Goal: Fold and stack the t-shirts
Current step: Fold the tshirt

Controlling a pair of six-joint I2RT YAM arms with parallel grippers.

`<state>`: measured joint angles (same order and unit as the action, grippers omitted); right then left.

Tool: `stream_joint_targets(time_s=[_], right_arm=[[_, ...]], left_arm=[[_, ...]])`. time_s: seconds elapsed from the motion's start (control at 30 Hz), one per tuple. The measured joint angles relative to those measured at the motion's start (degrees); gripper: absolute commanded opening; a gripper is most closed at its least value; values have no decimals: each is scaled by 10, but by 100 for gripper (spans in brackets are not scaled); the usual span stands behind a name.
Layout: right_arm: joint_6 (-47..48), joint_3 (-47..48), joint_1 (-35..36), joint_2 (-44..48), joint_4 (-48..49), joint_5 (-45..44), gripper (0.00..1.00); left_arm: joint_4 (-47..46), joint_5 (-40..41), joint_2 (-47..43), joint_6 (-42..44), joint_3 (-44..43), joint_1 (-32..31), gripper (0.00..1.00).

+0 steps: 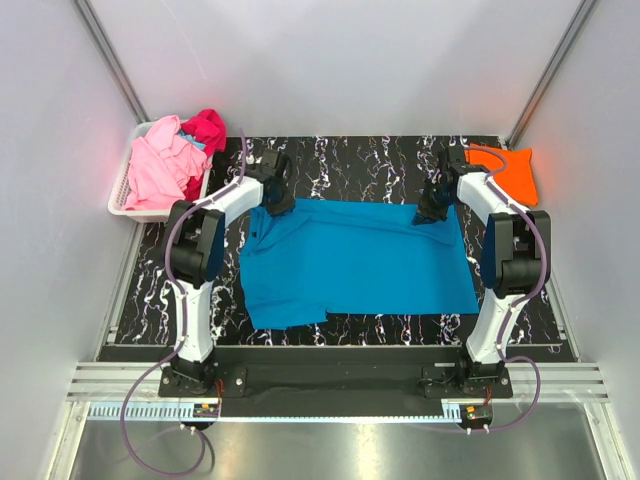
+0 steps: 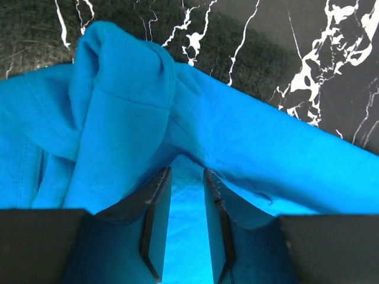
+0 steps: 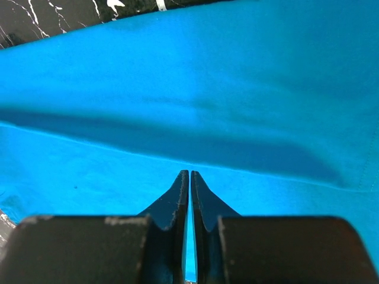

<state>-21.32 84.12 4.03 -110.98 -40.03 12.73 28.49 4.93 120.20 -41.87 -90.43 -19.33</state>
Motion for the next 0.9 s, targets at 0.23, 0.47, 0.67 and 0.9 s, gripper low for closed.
stream_joint_targets(time_s=[0.23,0.47,0.67,0.9], right_arm=[[-1,0,0,0,4,3,9],[-4,0,0,0,4,3,5],[-10,0,1,1,3,3,4],[-16,-6,4,22,4,3,2]], left_arm=[[6,-1,14,0,-7,0,30],[14,-3,14,2,-7,0,0],[14,-2,3,5,17,0,0],[18,4,-75,4,77,-13,0]])
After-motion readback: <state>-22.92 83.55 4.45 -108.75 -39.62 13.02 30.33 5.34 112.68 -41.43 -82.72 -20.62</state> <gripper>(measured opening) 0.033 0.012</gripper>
